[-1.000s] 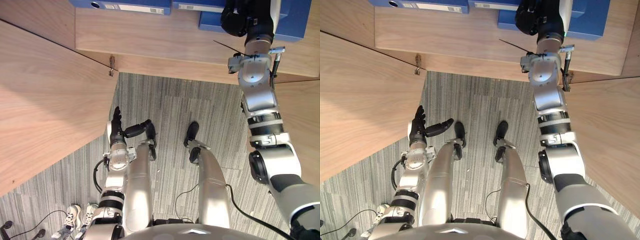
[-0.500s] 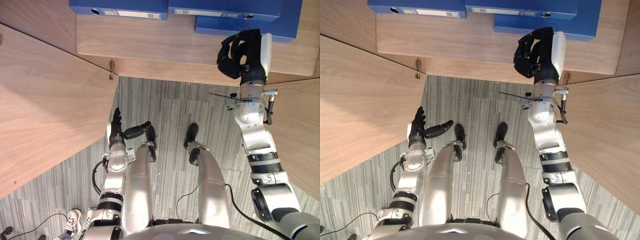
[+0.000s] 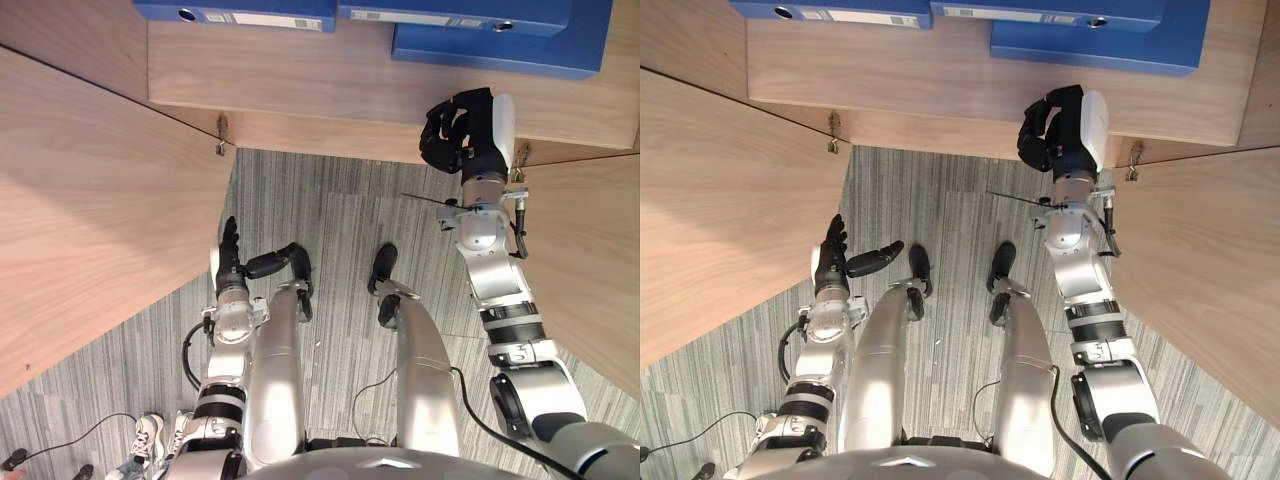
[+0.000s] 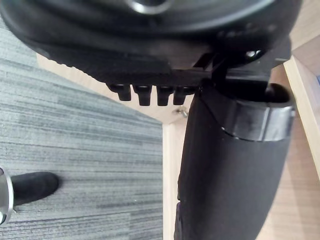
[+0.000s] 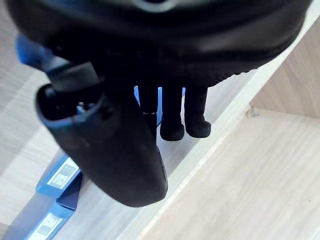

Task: Walk over to the cabinet, pick up the folder, carry it to the office cabinet, place the folder inside the office cabinet, then close the office cabinet door

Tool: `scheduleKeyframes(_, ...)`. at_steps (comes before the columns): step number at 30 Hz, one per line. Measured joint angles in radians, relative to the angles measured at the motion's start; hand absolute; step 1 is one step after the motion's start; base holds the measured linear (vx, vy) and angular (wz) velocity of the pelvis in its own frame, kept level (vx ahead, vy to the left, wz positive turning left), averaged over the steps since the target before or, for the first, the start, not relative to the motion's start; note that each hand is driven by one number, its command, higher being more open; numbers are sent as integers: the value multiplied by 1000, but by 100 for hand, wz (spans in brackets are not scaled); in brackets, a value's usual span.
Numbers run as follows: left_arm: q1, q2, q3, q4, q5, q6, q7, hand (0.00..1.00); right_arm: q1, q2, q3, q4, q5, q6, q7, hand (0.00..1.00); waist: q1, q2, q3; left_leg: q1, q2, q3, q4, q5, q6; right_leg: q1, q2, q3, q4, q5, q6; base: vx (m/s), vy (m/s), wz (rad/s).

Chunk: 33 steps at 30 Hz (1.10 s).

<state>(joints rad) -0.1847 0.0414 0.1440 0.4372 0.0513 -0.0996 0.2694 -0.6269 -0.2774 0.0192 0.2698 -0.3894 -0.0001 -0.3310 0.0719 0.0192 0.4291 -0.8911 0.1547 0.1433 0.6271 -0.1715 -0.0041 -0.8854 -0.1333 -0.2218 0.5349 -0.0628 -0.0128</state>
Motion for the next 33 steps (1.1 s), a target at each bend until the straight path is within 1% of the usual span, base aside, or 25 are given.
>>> scheduleKeyframes(7,5,0,2,20,-2,-4,8,100,-108,-2,-3,72,81,19,-7,0,2,0,0,-14,-4,-6,0,0,0,-10,-3,-3,1,0,0,-3,0,1)
scheduleKeyframes(10,77,-6,-10,2,0,-9,9,100,-121,-21,-37,72,122,20,-25,0,7,1,3,-32,-8,-17,-1,1,2,-20,-8,-17,1,-1,0,-1,1,10)
scheduleKeyframes(12,120,-7,-14,-3,0,-9,10,100,-123,-52,-51,73,157,20,-40,0,18,1,4,-31,-15,-17,-8,4,3,-21,-15,-18,2,-2,1,12,9,9)
scheduleKeyframes(14,137,-7,-14,-3,0,-9,12,100,-128,-66,-77,74,162,20,-47,0,25,1,4,-30,-22,-17,-13,7,5,-21,-21,-19,3,-3,2,9,14,10)
scheduleKeyframes(16,138,-6,-14,-4,0,-10,15,100,-139,-84,-86,83,198,20,-58,0,28,1,4,-30,-28,-20,-17,11,6,-21,-27,-23,5,-3,3,-7,9,11)
scheduleKeyframes(18,138,-7,-17,-15,0,-10,15,100,-161,-90,-91,99,203,20,-65,0,24,1,4,-29,-38,-22,-28,19,8,-21,-37,-27,5,-3,3,-26,5,15)
scheduleKeyframes(19,138,-7,-20,-26,0,-16,15,100,-172,-91,-99,101,236,20,-67,0,24,1,4,-30,-42,-23,-32,24,9,-21,-41,-30,4,-3,4,-24,1,12)
scheduleKeyframes(21,138,-7,-20,-34,0,-27,16,100,-202,-91,-110,113,279,20,-70,0,26,1,4,-32,-43,-23,-32,25,9,-21,-43,-33,4,-2,4,-25,-2,7)
scheduleKeyframes(25,138,-10,-20,-35,0,-29,26,100,-241,-92,-117,127,350,21,-79,0,25,1,4,-34,-44,-23,-31,25,9,-20,-44,-35,1,-1,6,0,0,0)
scheduleKeyframes(30,138,-13,-20,-36,0,-29,29,100,-250,-92,-117,136,356,21,-80,0,24,2,5,-34,-43,-23,-30,25,9,-20,-44,-35,0,0,7,0,0,0)
scheduleKeyframes(33,138,-15,-20,-36,0,-29,29,100,-264,-92,-117,144,392,23,-80,0,22,3,5,-35,-43,-22,-31,26,9,-19,-43,-34,-4,4,9,0,0,0)
